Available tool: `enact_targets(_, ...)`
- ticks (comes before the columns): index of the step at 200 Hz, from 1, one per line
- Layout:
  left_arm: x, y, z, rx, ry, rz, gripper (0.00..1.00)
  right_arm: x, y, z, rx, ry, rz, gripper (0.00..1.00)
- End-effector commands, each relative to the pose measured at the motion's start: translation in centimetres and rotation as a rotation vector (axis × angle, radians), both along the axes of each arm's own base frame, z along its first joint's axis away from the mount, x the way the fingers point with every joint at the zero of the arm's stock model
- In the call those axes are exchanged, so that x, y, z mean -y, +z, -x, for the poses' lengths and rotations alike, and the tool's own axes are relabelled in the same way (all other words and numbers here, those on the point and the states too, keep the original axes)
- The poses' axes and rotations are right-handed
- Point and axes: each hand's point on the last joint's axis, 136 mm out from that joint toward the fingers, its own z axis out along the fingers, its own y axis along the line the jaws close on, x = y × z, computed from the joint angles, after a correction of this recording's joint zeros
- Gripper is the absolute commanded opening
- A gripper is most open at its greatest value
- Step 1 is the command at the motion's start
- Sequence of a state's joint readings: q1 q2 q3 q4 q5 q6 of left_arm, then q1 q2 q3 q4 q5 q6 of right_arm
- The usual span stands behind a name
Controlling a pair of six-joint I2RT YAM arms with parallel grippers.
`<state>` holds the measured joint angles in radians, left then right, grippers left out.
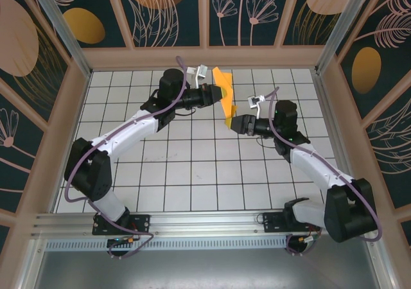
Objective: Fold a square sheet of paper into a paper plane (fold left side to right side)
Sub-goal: Turn over the paper at the center of the table.
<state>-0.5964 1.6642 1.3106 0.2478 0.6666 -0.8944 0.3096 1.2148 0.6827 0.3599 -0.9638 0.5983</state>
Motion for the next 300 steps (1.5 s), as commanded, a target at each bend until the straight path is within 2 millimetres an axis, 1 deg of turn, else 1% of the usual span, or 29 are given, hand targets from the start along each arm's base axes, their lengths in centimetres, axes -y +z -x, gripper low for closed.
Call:
enact_targets(1,0.6,0.8,0.6,0.019,-0.045,0.044,0.16,-0.5,1.5,-0.3,0.047,0.030,-0.030,0.64)
enact_targets(36,0.7,1.2,0.8,0.019,-0.058,0.056,0.16,-0.7,1.7,-0.5,0.051,0.027,-0.036,0.55)
enact_targets(72,1.0,0.4,0.8,0.000,-0.066,0.055,0.15,-0.8,1.7,-0.5,0.048,0.032,-0.037,0.47)
enact_targets(90,1.1,0.0,0.7,-0.010,-0.068,0.054,0.15,-0.9,1.7,-0.4,0.046,0.035,-0.037,0.45)
enact_targets(113,1.4,-0.3,0.6,-0.018,-0.074,0.053,0.15,-0.8,1.8,-0.5,0.051,0.032,-0.036,0.40)
enact_targets(125,1.4,-0.2,0.7,-0.016,-0.075,0.057,0.15,-0.9,1.7,-0.4,0.050,0.034,-0.034,0.38)
enact_targets(186,1.4,0.0,0.7,-0.014,-0.080,0.062,0.16,-0.5,0.5,-0.9,0.022,-0.004,0.015,0.26)
enact_targets(209,1.4,-0.1,0.8,-0.015,-0.081,0.058,0.23,-0.4,-0.1,-1.3,0.006,-0.029,0.053,0.25)
enact_targets(221,1.3,-0.4,0.6,-0.015,-0.072,0.041,0.27,-0.2,-0.7,-1.7,-0.004,-0.055,0.089,0.23)
enact_targets(250,0.9,-1.4,-0.1,-0.002,-0.025,-0.041,0.43,0.6,-2.4,-2.8,-0.048,-0.130,0.194,0.18)
enact_targets(274,-0.2,-1.7,-0.6,0.027,0.038,-0.116,0.53,1.5,-4.0,-3.7,-0.086,-0.198,0.301,0.14)
enact_targets(300,-2.6,-1.7,-1.1,0.067,0.149,-0.222,0.56,3.3,-5.8,-4.7,-0.115,-0.302,0.458,0.13)
